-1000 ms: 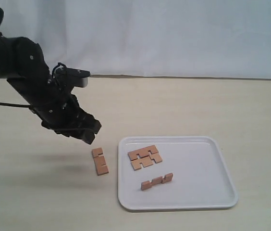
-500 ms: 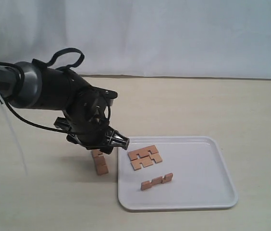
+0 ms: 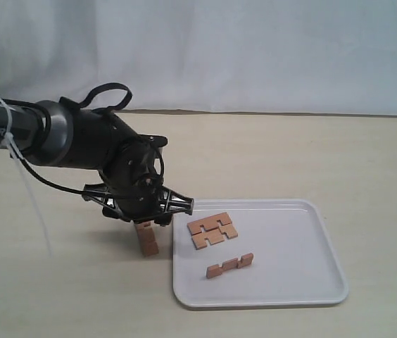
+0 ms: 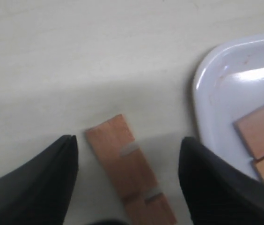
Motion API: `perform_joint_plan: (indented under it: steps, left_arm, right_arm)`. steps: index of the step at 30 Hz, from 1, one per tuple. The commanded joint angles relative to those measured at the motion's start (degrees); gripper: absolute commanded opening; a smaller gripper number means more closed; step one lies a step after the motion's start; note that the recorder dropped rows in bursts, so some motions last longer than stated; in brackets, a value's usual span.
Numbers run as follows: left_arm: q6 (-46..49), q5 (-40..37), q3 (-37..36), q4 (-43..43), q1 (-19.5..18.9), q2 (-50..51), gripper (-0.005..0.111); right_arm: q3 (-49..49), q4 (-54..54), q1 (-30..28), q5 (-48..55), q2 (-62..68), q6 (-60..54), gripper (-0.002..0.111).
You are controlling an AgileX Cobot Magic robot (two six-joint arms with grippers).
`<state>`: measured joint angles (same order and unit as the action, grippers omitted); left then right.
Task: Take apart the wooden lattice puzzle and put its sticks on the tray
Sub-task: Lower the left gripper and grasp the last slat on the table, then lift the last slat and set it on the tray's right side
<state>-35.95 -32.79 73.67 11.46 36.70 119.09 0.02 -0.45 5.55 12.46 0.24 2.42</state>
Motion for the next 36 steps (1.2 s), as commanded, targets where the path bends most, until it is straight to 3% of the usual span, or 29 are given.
perform_joint_plan:
  steps: [1, 17, 29, 36]
  left_arm:
    - [-1.76, 0.86, 0.45, -0.02, 0.00, 1.69, 0.059]
    - [-2.09, 0.44, 0.45, -1.10, -1.49, 2.72, 0.057]
    - [0.64, 1.52, -0.30, -1.03, -1.49, 2.45, 0.000]
    - [4.66, 1.42, 0.24, -1.32, -1.49, -1.98, 0.000]
  right_arm:
    - [-0.02, -0.05, -0.04, -0.28, -0.24, -0.26, 0.005]
    - [-0.02, -0.05, -0.04, -0.28, -0.24, -0.26, 0.005]
    - [-0.02, -0.05, -0.04, -0.28, -0.24, -0.26, 0.005]
    - [-0.02, -0.05, -0.04, -0.28, -0.24, -0.26, 0.005]
